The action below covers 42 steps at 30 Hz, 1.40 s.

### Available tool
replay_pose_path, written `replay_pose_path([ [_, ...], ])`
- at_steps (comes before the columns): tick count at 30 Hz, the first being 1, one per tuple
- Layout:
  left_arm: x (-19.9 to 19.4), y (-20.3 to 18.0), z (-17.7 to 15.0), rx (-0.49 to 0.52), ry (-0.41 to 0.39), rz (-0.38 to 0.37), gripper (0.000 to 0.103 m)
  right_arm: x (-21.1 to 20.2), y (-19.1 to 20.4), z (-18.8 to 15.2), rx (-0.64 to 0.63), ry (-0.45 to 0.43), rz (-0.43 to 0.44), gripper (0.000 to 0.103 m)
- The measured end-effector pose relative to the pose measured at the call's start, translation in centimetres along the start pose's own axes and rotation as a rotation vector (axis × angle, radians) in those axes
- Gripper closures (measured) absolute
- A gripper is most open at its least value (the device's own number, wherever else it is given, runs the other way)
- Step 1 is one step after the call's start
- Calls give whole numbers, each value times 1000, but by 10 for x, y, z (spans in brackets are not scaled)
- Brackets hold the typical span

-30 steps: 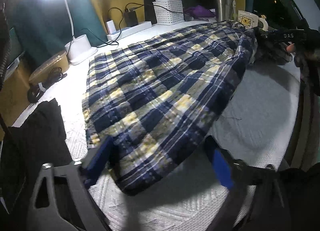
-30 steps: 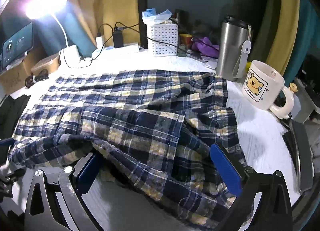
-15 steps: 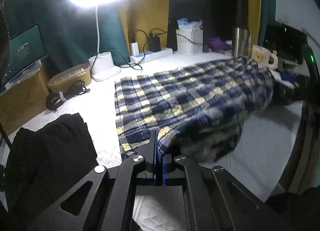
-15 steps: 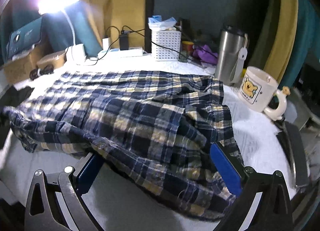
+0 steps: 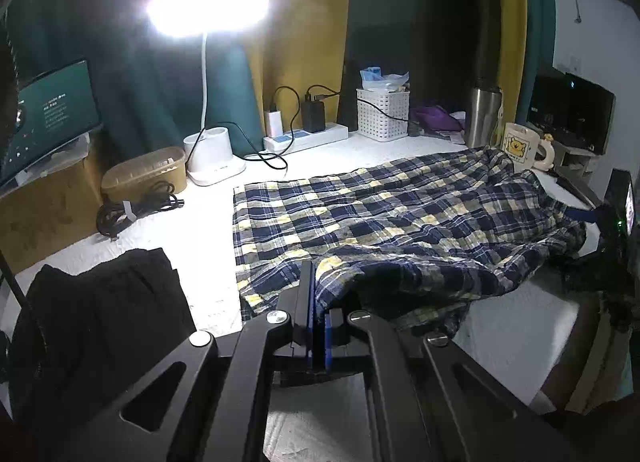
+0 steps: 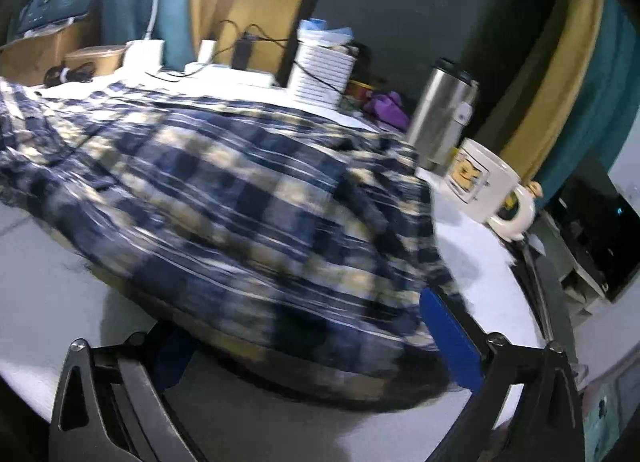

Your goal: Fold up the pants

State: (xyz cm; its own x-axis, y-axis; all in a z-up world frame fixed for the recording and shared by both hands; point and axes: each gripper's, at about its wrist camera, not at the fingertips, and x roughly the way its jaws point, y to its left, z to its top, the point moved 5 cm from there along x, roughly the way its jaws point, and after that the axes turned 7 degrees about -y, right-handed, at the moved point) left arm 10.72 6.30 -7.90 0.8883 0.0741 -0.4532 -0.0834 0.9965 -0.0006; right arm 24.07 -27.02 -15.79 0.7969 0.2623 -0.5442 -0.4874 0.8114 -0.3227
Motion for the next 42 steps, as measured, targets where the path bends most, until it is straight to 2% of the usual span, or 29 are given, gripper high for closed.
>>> replay_pose_path([
  [1, -1, 0, 0, -8, -3, -7, 101, 0, -6, -2, 13, 2, 5, 36],
  [2, -2, 1, 1, -14, -6, -12, 101, 1, -12, -3, 28, 10, 6, 61],
  [3, -4, 0, 1, -18, -8, -18, 101, 2, -17, -5, 42, 16, 6, 77],
  [9, -19, -8, 11, -15, -37, -36, 102, -15, -33, -2, 88, -15, 10, 94],
  [21, -80, -30, 53, 30, -169, -64, 102, -91, -75, 40, 192, -202, -70, 96],
  [27, -111, -47, 63, 81, -209, -86, 102, -120, -89, 49, 206, -253, -106, 96],
  [36, -148, -67, 63, 145, -213, -137, 102, -150, -92, 35, 234, -263, -129, 96],
  [42, -158, -62, 63, 155, -207, -142, 102, -167, -81, 11, 217, -231, -109, 96],
])
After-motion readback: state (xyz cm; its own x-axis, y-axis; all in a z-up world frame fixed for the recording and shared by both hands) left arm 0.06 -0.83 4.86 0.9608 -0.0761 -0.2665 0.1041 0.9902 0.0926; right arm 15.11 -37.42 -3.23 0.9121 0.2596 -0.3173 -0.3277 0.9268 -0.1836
